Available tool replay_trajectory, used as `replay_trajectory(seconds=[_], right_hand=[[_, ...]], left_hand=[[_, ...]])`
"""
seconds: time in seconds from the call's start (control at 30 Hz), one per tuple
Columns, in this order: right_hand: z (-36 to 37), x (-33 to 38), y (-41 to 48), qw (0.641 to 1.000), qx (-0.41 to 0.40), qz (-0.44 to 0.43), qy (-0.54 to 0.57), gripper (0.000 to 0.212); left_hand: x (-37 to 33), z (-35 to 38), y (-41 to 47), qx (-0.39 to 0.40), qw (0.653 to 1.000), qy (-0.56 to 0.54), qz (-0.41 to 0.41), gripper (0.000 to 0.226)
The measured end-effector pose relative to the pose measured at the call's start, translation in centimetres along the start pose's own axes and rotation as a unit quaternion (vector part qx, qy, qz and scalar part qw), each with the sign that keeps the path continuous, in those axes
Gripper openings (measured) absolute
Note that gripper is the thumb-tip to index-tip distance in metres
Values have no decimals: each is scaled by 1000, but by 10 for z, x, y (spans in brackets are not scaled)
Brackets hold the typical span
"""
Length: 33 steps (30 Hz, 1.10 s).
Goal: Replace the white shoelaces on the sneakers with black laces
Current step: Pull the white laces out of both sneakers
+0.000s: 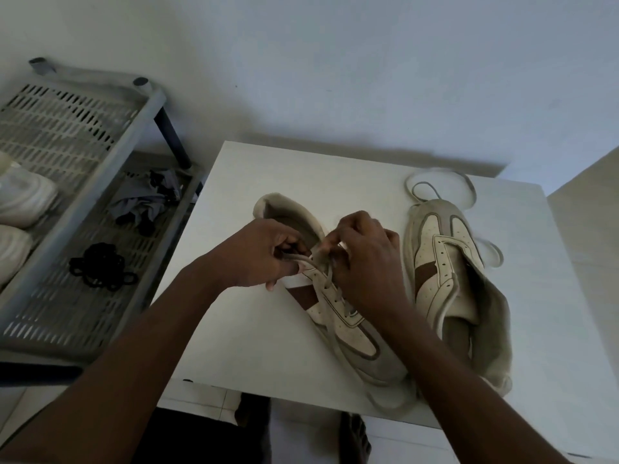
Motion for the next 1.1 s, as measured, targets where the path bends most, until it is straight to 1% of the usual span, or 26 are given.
replay_trajectory(seconds=[0.03, 0.1, 0.13, 0.17, 0.2, 0.23, 0.27, 0.3, 0.33, 0.37, 0.4, 0.47, 0.5, 0.53, 0.63, 0.7, 0.77, 0.87, 0.93, 0.97, 1.1], right_hand=[[-11, -21, 5, 997, -25, 65, 34, 18], [-32, -78, 12, 967, -76, 214, 113, 16], [-36, -98, 14, 956, -70, 259, 121, 11], [-34, -105, 15, 956, -40, 272, 106, 6], [-28, -102, 14, 961, 5, 266, 79, 18], [-19, -96, 11, 965, 45, 254, 54, 34], [-15, -86, 7, 967, 61, 243, 40, 44], [-16, -75, 4, 972, 57, 226, 28, 43], [-20, -62, 3, 979, 51, 196, 26, 32], [-20, -52, 4, 982, 72, 172, 30, 24], [-12, -44, 2, 978, 132, 157, 33, 28], [12, -23, -13, 950, 287, 121, 36, 38], [21, -13, -23, 937, 330, 107, 28, 39], [26, -7, -28, 935, 340, 98, 14, 38], [28, -6, -31, 951, 288, 114, -21, 29], [27, -12, -31, 956, 259, 141, -10, 29], [29, -15, -33, 957, 248, 152, -1, 30], [33, -18, -33, 951, 247, 169, 70, 22], [34, -17, -31, 949, 245, 165, 108, 18], [34, -18, -30, 950, 241, 162, 110, 19], [29, -19, -26, 960, 220, 154, 74, 25]], left_hand=[[2, -1, 0, 1, 1000, 4, -8, 3], [5, -1, -1, 1, 1000, 14, -17, 3], [5, -2, -2, -2, 1000, 25, -13, 4], [3, -2, -2, -8, 999, 39, -6, 4], [2, -2, -2, -14, 998, 53, 1, 4], [1, -2, -1, -19, 998, 68, 7, 3], [-1, -2, 0, -25, 996, 81, 14, 5], [-3, -2, 1, -34, 995, 93, 24, 7], [-5, -3, 2, -46, 992, 108, 35, 10], [-9, -3, 2, -61, 989, 126, 49, 13], [-12, -4, 2, -77, 984, 148, 62, 16], [-16, -3, 2, -101, 977, 174, 75, 19], [-15, -3, 4, -111, 976, 172, 71, 19], [-13, -4, 6, -119, 977, 170, 58, 18], [-3, -1, 13, -112, 981, 159, 8, 21], [4, 2, 18, -92, 989, 118, -17, 24], [9, 2, 19, -87, 993, 73, -28, 23], [12, 0, 18, -108, 993, 31, -37, 26], [11, -1, 18, -125, 991, 36, -44, 28], [11, -3, 17, -131, 989, 44, -45, 28], [8, -8, 13, -165, 979, 96, -68, 41]])
Point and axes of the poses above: each hand's wrist, its own y-axis towards the middle knuckle, its own z-axis out of the palm, x = y × z, the point moved 10 cm from there along y, towards the middle knuckle, and after that the axes turned 13 degrees about -y, right-handed, at the moved point
